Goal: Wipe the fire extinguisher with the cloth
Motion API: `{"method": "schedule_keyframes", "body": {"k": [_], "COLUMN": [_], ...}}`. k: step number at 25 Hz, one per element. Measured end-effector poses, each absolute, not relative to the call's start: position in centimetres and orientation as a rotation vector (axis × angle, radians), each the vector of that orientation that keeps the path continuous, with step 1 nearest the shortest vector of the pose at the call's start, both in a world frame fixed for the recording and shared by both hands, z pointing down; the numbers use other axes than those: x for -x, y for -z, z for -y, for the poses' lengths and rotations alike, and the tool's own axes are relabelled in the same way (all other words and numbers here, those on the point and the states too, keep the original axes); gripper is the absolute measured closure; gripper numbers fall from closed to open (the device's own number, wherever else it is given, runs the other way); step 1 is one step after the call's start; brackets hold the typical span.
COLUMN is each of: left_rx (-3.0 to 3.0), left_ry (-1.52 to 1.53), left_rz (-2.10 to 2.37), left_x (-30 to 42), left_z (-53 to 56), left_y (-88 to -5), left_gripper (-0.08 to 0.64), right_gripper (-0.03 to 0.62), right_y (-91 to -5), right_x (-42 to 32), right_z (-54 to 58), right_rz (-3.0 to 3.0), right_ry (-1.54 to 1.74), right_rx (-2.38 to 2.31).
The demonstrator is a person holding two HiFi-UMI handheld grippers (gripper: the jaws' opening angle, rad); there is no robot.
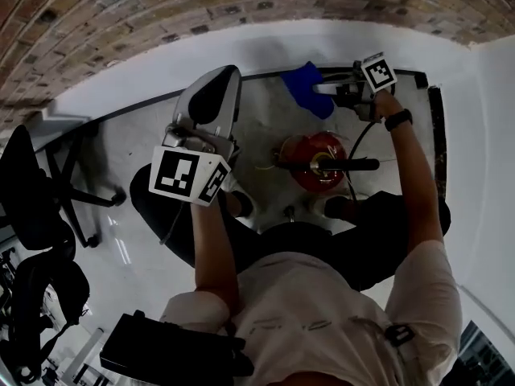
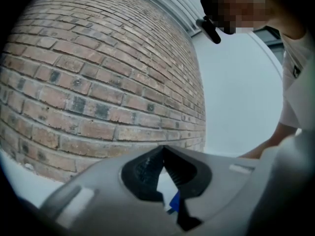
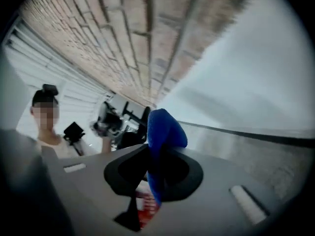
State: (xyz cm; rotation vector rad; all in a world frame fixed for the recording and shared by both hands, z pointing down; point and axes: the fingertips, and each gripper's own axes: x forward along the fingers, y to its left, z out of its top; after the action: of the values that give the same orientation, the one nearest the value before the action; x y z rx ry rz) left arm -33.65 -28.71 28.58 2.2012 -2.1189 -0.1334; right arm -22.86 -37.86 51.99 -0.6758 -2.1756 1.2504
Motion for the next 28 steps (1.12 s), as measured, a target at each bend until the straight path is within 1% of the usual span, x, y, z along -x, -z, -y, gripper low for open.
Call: {"method": "schedule_keyframes", "body": {"k": [3, 5, 8, 10, 13, 15, 18, 24, 26, 28], "left_rx": [-2.21, -2.2, -2.184, -2.182, -2.166, -2.15, -2.136, -2.127, -2.096, -2.067], "left_ry": [0.161, 0.165, 0.159, 0.154, 0.148, 0.137, 0.082, 0.036, 0.015, 0.0], "left_rz": [2.123, 2.126, 2.129, 2.133, 2.143, 2.145, 2.135, 2.067, 2.074, 2.107], "left_x": [33.6, 33.8, 33.9, 34.1, 34.6, 35.0, 35.0, 35.4, 35.7, 36.2], "left_z": [28.6, 28.3, 27.8, 27.5, 27.1, 26.9, 26.9, 26.9, 26.4, 26.0], "left_y": [-28.0, -28.3, -28.6, -28.7, -29.0, -29.4, -30.6, -34.2, -35.2, -35.5], "left_gripper": [0.56, 0.56, 0.56, 0.56, 0.559, 0.559, 0.56, 0.56, 0.56, 0.559], "right_gripper": [0.529, 0.53, 0.531, 0.531, 0.532, 0.532, 0.532, 0.532, 0.532, 0.532], "right_y": [-43.1, -40.4, -40.7, -42.8, -48.4, -54.5, -63.1, -79.1, -83.0, -84.8], "right_x": [22.7, 22.4, 21.8, 21.6, 21.9, 21.6, 21.6, 21.7, 21.3, 21.4], "right_z": [33.5, 30.3, 26.5, 25.4, 25.9, 25.8, 24.9, 24.2, 24.3, 24.6], "right_rz": [2.145, 2.06, 1.842, 1.688, 1.574, 1.497, 1.452, 1.582, 1.579, 1.557], "right_ry": [-1.095, -0.983, -0.918, -0.992, -1.046, -1.029, -1.134, -0.85, -0.773, -0.726], "right_rx": [1.038, 1.2, 1.337, 1.382, 1.326, 1.229, 1.085, 0.892, 0.814, 0.767]}}
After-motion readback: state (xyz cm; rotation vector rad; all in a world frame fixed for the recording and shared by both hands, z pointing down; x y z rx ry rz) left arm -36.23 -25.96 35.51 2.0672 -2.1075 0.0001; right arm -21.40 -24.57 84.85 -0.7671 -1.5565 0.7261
